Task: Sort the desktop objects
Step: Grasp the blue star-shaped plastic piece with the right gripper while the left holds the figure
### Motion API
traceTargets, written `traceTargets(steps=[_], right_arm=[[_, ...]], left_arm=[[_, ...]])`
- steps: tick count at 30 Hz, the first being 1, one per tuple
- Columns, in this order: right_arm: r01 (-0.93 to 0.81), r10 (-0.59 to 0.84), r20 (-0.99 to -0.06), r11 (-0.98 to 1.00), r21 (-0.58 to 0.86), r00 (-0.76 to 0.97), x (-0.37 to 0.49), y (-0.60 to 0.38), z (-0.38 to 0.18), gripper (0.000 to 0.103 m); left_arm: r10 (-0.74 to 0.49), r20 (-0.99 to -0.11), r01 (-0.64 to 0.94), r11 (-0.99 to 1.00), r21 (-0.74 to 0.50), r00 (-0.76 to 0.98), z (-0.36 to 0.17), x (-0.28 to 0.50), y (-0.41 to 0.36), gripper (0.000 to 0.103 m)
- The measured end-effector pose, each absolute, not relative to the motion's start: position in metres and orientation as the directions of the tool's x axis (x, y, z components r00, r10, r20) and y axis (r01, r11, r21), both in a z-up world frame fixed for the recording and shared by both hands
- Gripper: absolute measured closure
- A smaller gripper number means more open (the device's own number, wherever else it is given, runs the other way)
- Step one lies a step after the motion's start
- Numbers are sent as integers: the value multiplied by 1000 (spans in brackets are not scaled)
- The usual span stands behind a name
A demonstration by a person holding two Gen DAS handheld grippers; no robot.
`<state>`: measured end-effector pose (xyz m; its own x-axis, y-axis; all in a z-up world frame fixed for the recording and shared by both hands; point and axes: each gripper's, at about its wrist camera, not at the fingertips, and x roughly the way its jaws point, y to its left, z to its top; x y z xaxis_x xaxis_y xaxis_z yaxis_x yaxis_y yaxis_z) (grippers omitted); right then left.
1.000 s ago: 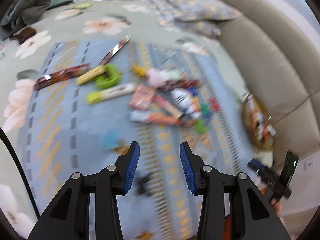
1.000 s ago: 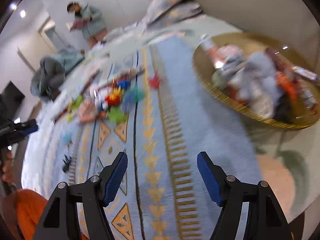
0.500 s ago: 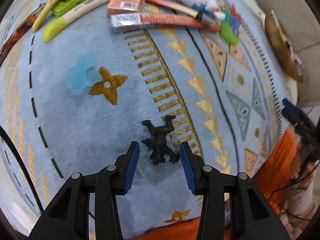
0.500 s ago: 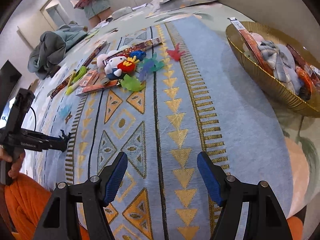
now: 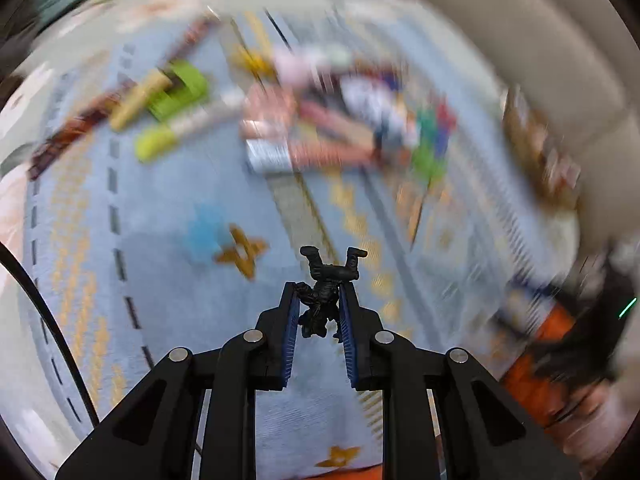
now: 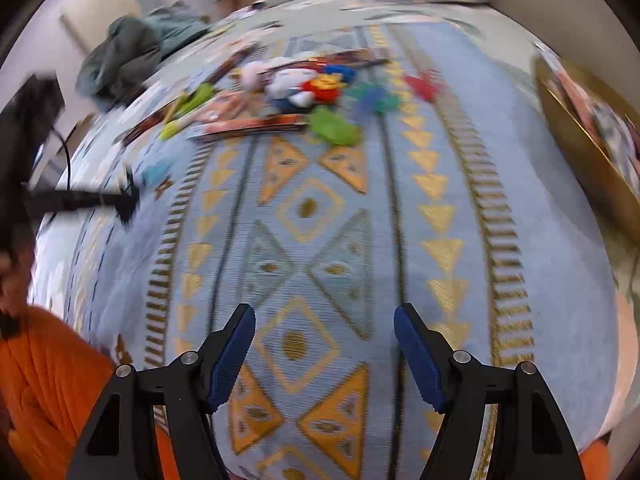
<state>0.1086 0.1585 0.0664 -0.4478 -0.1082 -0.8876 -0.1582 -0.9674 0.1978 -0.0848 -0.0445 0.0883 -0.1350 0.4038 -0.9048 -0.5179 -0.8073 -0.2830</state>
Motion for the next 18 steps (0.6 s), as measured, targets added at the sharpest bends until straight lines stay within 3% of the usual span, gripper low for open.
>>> traceTargets(steps=[4,9,11,12,13,18], right_arm=[[-85,-147,-871,-974,210,-468,73,130,81,32],[56,-262,-827,-961,271,-496,30,77,90,32],[99,-267,-828,-963,252,-493,20,55,85,36],[126,-270,-835,-963,239,-480,13,42,80,46],[141,-276,-841,-961,237,-465,7,33,75,48],[120,-283,-828,-959,257,-484,-35,4,63,49]], left_arm=[[500,-821,-340,-849,-403,-276,141,-111,-82,86],[603,-698,-157,-789,-594,-387,137,-116,-102,86],[565,-712,-125,-811,-571,-418,123,-117,-113,86],[557,-718,-109,-815,-569,-417,117,-119,-118,86],[558,-714,-99,-811,-576,-423,115,-118,-122,86],[491,-708,-66,-841,-537,-508,114,-128,-149,86]])
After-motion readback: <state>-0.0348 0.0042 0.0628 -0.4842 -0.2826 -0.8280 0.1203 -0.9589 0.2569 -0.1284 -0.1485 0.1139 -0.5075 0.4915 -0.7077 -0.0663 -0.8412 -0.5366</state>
